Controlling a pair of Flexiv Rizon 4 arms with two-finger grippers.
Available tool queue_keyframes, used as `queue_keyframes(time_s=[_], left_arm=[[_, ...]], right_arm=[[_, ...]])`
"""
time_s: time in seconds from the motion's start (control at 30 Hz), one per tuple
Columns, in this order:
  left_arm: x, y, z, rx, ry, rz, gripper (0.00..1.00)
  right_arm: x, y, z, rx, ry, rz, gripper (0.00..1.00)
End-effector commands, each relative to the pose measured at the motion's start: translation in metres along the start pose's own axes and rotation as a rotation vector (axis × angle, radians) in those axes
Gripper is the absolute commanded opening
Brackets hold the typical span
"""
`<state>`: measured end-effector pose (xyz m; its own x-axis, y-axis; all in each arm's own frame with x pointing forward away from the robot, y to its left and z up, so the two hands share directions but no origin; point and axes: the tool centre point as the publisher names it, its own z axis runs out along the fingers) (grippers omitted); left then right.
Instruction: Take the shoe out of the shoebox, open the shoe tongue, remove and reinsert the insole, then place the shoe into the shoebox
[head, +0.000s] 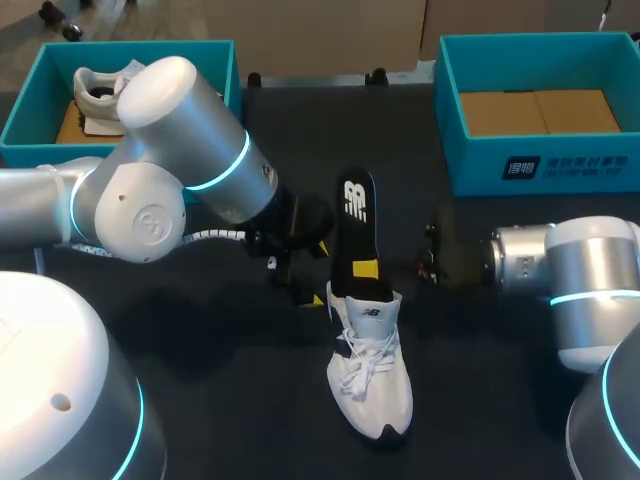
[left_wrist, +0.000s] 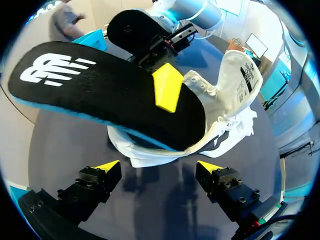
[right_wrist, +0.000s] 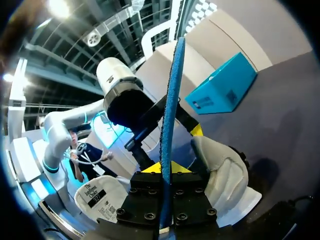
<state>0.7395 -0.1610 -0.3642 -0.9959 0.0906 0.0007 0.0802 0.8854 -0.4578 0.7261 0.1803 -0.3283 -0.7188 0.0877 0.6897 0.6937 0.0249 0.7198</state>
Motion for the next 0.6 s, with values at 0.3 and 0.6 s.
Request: queue_keyframes(time_s=[0.3,0.6], left_arm=[[0.0,0.0,0.001,0.002,0.0,0.001,1.0],[0.0,0.0,0.001,0.002,0.0,0.001,1.0]], right_arm=[[-0.011,-0.036,-0.003,0.013,0.108,0.054,0.0],[0.001,-0.04,0.006,0.014,0.127,0.019,0.0]])
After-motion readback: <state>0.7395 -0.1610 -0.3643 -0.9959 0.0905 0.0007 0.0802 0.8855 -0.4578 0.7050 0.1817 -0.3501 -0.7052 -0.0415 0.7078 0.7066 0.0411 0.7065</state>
